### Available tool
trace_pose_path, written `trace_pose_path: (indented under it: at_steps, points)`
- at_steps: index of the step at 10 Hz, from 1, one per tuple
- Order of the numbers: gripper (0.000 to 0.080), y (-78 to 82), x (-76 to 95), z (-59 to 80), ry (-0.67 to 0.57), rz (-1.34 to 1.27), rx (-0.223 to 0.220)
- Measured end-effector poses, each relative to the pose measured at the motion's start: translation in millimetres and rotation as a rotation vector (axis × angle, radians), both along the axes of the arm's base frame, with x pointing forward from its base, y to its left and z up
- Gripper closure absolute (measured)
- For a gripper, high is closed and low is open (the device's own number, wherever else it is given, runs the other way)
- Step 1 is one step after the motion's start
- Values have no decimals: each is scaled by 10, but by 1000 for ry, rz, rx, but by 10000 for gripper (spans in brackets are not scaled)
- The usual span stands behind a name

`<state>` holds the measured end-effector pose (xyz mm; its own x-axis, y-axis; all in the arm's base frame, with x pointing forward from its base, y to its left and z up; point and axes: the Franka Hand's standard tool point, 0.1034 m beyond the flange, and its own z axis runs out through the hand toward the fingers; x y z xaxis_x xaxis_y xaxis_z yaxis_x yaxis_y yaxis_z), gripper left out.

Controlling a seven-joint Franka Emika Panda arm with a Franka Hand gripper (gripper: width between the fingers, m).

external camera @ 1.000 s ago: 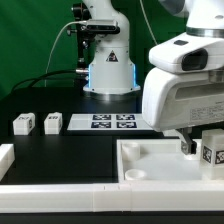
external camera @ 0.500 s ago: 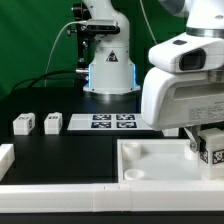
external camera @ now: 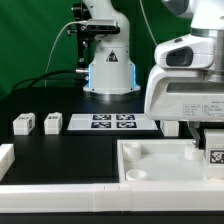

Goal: Assemble one leg

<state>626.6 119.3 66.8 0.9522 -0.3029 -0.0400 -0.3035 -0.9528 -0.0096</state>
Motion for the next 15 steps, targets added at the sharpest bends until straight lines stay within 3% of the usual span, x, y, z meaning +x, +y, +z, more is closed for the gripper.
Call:
trace_pose_path:
  at_steps: [7,9,12,13,14,15]
  points:
    - [506,69,-3,2,22,-929,-18]
    - [506,68,-1,2,34,-1108,-13]
    - [506,73,-2,2,35,-1110,-13]
    - [288,76,-3,1,35,-1101,-12]
    - [288,78,-3,1,34,-1060,-10]
    - [180,80,-3,1,32,-1032,-9]
